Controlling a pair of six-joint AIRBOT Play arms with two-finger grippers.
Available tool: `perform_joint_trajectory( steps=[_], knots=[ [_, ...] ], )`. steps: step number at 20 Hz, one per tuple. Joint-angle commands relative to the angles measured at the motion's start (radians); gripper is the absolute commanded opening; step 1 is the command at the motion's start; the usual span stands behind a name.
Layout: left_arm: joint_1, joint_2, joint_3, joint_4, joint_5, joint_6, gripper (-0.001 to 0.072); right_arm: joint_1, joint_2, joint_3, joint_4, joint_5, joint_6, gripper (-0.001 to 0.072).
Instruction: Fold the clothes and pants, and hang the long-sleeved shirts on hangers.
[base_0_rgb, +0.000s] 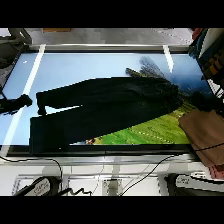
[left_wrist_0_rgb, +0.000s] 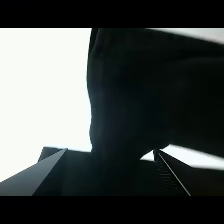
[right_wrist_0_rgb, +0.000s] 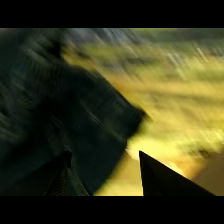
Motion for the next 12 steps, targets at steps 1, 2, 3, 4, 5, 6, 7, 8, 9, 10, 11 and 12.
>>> perform_joint_trajectory(
  steps=[1, 2, 3, 4, 5, 6, 7, 8, 9, 10, 11, 12],
  knots=[
    [0.085, 0.023, 0.0, 0.029, -0.259, 0.0, 0.0586, -0.031, -0.06, 0.0, -0.066, 0.167, 0.07, 0.0505],
    [0.103, 0.023, 0.0, 0.029, -0.304, 0.0, 0.0586, -0.027, -0.084, 0.0, -0.066, 0.161, 0.113, 0.0505],
    [0.122, 0.023, 0.0, 0.031, -0.338, 0.0, 0.0586, -0.025, -0.109, 0.0, -0.049, 0.141, 0.138, 0.0505],
    [0.138, 0.023, 0.0, 0.031, -0.36, 0.0, 0.0586, -0.021, -0.131, 0.0, -0.031, 0.117, 0.143, 0.0505],
    [0.157, 0.023, 0.0, 0.031, -0.38, 0.0, 0.0586, -0.013, -0.151, 0.0, -0.006, 0.079, 0.144, 0.0505],
    [0.175, 0.023, 0.0, 0.031, -0.395, 0.0, 0.0587, -0.006, -0.17, 0.004, 0.031, 0.038, 0.144, 0.0504],
    [0.197, 0.023, 0.0, 0.031, -0.409, 0.0, 0.0586, 0.003, -0.188, 0.014, 0.055, 0.006, 0.143, 0.0496],
    [0.217, 0.023, 0.0, 0.031, -0.421, 0.0, 0.0586, 0.014, -0.209, 0.03, 0.063, -0.013, 0.143, 0.0491],
    [0.238, 0.023, -0.001, 0.031, -0.436, 0.0, 0.0586, 0.03, -0.234, 0.053, 0.068, -0.018, 0.143, 0.0491],
    [0.255, 0.023, -0.002, 0.031, -0.451, 0.0, 0.0586, 0.046, -0.262, 0.08, 0.068, -0.018, 0.143, 0.0491],
    [0.269, 0.023, -0.002, 0.031, -0.459, 0.0, 0.0586, 0.062, -0.286, 0.103, 0.068, -0.018, 0.143, 0.0491],
    [0.281, 0.023, -0.002, 0.032, -0.457, 0.001, 0.0587, 0.079, -0.307, 0.124, 0.068, -0.031, 0.143, 0.0491]
  ],
)
